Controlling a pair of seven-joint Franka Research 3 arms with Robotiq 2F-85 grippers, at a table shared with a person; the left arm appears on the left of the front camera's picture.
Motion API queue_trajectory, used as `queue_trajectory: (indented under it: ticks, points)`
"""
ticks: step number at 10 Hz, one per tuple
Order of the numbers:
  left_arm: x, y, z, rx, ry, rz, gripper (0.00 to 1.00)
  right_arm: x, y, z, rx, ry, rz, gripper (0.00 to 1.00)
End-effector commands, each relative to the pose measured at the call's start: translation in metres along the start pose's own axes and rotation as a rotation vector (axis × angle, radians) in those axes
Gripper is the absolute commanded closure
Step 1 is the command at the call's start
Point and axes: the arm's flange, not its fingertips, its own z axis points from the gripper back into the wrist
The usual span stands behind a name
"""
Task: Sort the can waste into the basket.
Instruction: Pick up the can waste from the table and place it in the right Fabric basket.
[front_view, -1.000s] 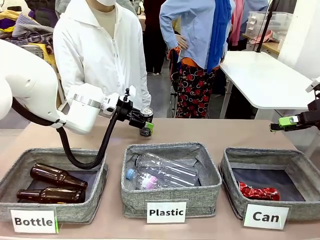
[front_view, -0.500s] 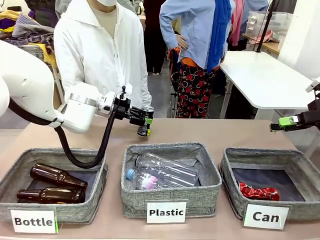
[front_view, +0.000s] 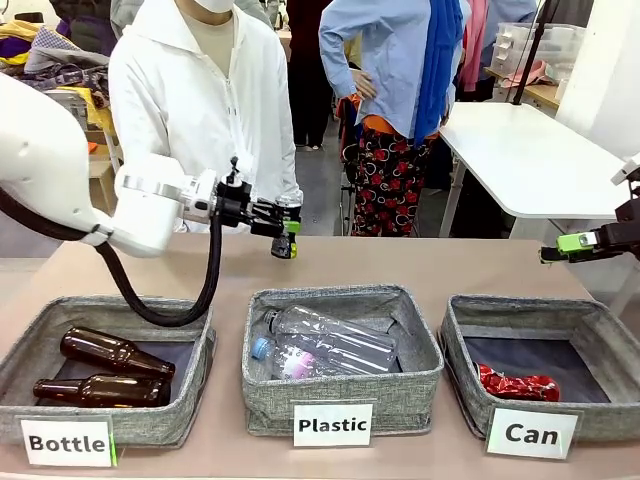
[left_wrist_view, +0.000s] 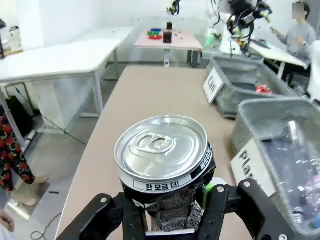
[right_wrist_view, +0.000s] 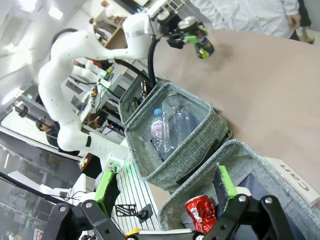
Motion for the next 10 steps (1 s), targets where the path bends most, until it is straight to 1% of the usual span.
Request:
queue_trajectory:
  ticks: [1,2,3,4,5,6,7,8,9,10]
  points:
    - [0.037,-0.062,0.053,-0.060,-0.031,0.015,1.00,0.002,0.001,0.001,0.008,-0.011,0.013,0.00]
    - [0.056,-0.096,0.081,-0.101,-0.012,0.002,1.00,0.002,0.001,0.001,0.008,-0.011,0.013,0.00]
    - [0.066,-0.137,0.103,-0.147,0.038,-0.018,1.00,0.002,0.001,0.001,0.008,-0.011,0.013,0.00]
    - [0.068,-0.170,0.117,-0.182,0.101,-0.041,1.00,0.002,0.001,0.001,0.008,-0.011,0.013,0.00]
    - [0.063,-0.198,0.125,-0.216,0.165,-0.078,1.00,0.002,0.001,0.001,0.008,-0.011,0.013,0.00]
    - [0.054,-0.225,0.131,-0.257,0.256,-0.120,1.00,0.002,0.001,0.001,0.008,-0.011,0.013,0.00]
    - [0.044,-0.244,0.133,-0.262,0.290,-0.167,1.00,0.002,0.001,0.001,0.008,-0.011,0.013,0.00]
    - [0.040,-0.248,0.135,-0.202,0.252,-0.195,1.00,0.002,0.001,0.001,0.008,-0.011,0.013,0.00]
    - [0.051,-0.233,0.136,-0.276,0.245,-0.087,1.00,0.002,0.001,0.001,0.008,-0.011,0.013,0.00]
    - [0.051,-0.233,0.136,-0.276,0.245,-0.087,1.00,0.002,0.001,0.001,0.008,-0.011,0.013,0.00]
